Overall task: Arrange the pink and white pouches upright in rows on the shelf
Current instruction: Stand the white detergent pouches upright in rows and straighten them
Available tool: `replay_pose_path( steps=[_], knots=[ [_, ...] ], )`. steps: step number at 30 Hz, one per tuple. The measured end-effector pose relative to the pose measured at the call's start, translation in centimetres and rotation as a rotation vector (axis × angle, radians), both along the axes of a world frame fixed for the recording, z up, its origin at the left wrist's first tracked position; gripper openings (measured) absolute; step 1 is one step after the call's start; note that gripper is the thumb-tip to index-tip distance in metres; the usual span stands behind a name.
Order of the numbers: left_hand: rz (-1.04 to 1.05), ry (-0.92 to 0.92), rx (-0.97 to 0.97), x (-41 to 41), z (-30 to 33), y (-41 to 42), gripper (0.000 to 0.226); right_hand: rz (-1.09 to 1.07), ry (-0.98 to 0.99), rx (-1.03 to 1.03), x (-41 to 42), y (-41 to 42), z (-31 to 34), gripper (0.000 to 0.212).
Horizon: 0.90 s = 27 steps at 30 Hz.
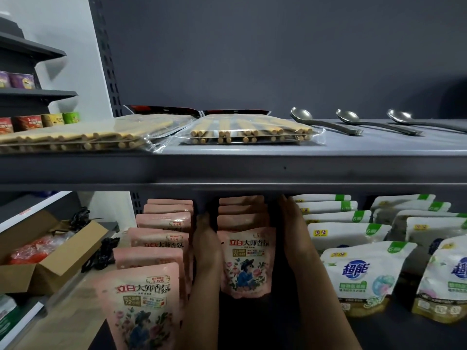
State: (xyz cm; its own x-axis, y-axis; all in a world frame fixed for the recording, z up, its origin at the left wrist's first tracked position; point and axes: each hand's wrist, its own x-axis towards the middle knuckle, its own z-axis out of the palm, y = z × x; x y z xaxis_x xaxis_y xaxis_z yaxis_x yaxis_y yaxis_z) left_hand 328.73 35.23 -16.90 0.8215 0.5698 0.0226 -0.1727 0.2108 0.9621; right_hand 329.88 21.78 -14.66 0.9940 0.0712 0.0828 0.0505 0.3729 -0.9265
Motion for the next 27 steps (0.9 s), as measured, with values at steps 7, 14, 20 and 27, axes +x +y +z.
replay_pose_path(
  steps=[7, 14, 20, 27],
  knots=[
    [0.011, -0.031, 0.272, -4.8, 5.6, -2.7, 0.032, -0.123, -0.12, -0.303, -1.6, 0.4, 2.2, 0.036],
    [-0.143, -0.007, 0.292, -6.5, 7.6, -2.5, 0.032, -0.06, -0.25, -0.297, -4.3, 1.0, 3.4, 0.027],
    [-0.049, -0.074, 0.411, -10.3, 8.5, -0.7, 0.028, 0.03, -0.271, -0.265, -6.2, 3.0, 3.0, 0.028],
    [0.041, -0.114, 0.364, -13.4, 8.8, 5.2, 0.033, 0.064, -0.283, -0.208, -8.8, 9.5, 3.3, 0.034]
  ],
)
